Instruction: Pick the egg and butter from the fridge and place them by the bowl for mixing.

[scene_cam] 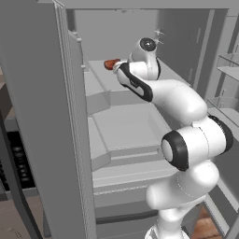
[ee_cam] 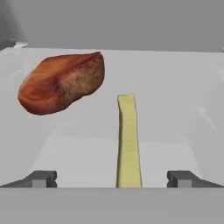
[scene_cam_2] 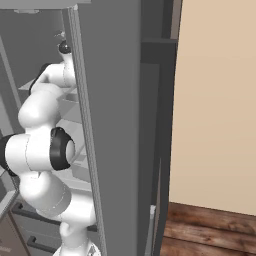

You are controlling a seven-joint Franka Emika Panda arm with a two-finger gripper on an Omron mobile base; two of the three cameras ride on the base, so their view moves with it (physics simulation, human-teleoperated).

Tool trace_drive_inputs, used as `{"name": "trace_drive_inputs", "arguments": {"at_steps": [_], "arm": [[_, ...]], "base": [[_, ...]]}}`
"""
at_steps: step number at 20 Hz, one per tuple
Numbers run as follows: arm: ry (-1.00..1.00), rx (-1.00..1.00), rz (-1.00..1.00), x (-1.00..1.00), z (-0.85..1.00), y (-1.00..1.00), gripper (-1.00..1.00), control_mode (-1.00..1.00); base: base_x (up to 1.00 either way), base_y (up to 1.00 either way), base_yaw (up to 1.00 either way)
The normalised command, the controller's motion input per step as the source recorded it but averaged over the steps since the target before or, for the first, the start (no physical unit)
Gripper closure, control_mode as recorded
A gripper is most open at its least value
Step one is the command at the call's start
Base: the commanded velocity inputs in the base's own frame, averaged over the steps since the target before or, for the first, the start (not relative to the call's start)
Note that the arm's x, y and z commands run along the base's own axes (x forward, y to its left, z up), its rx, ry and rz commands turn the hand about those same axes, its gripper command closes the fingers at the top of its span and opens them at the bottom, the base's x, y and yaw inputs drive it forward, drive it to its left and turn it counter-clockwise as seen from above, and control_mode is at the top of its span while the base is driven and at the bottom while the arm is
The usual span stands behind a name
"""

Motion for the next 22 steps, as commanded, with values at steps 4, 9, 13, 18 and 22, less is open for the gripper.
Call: {"name": "trace_drive_inputs", "arguments": {"at_steps": [4,9,13,18,22], "arm": [[0.0,-0.05,0.04,-0.01,-0.46,0.14,-1.0,-1.0],[0.0,-0.01,0.03,0.03,-0.45,0.14,1.0,-1.0],[0.0,0.0,0.05,0.05,-0.37,0.02,1.0,-1.0],[0.0,0.03,0.07,-0.3,-0.09,0.12,1.0,-1.0],[0.0,0.0,0.03,-0.55,0.02,0.21,1.0,-1.0]], "base": [[0.0,0.0,0.0],[0.0,0.0,0.0],[0.0,0.0,0.0],[0.0,0.0,0.0],[0.0,0.0,0.0]]}}
